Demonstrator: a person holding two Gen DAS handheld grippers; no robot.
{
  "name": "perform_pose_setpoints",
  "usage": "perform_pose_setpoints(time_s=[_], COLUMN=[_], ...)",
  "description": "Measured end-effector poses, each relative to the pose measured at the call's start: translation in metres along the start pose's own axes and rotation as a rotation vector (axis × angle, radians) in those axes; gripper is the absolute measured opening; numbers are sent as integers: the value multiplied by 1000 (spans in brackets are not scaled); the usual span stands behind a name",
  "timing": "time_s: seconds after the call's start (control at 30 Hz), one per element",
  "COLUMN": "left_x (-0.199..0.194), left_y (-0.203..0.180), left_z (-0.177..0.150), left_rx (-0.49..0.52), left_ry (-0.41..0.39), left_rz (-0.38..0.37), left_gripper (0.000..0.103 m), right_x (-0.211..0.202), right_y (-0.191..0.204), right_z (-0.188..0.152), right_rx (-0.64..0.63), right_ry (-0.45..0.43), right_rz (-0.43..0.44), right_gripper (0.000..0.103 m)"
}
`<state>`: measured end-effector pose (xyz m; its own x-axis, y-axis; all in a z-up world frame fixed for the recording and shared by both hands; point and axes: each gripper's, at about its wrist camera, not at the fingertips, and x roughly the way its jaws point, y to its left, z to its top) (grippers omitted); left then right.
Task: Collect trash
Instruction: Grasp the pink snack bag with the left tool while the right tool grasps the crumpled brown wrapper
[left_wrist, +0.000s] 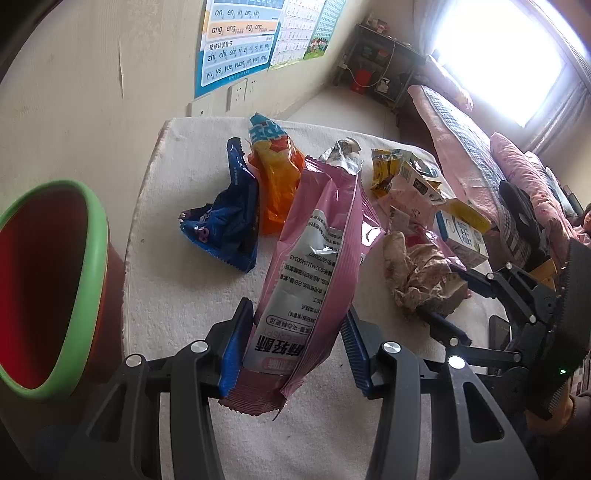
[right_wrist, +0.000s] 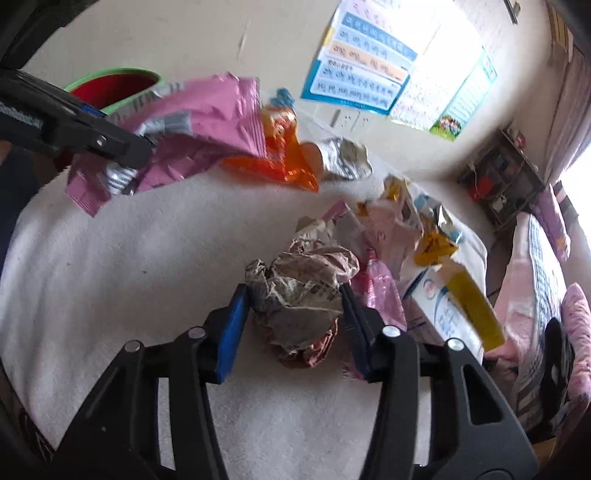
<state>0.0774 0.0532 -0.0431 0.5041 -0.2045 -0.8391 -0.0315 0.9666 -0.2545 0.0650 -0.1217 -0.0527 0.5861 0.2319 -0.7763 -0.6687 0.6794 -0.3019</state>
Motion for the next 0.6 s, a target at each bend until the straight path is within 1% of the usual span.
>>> perform_pose_setpoints(time_s=[0.1, 0.2, 0.37, 0.5, 0.6], left_x=[-3, -8, -21, -29, -36], left_y=[0, -2, -7, -7, -7], left_z=[0, -1, -1, 0, 0], left_rx=[2, 5, 5, 1, 2], left_ry=[-5, -14, -39, -57, -70], left_rz=[2, 4, 14, 20, 25], left_gripper=[45, 45, 45, 45, 45], right_x=[-9, -20, -34, -41, -45], right_y=[-4, -17, -41, -49, -49], right_z=[4, 10, 17, 26, 34], right_rx=[33, 117, 235, 278, 286], right_ry=[-21, -50, -75, -87, -99], right_rz=[14, 58, 91, 101, 104], right_gripper=[47, 47, 47, 47, 47])
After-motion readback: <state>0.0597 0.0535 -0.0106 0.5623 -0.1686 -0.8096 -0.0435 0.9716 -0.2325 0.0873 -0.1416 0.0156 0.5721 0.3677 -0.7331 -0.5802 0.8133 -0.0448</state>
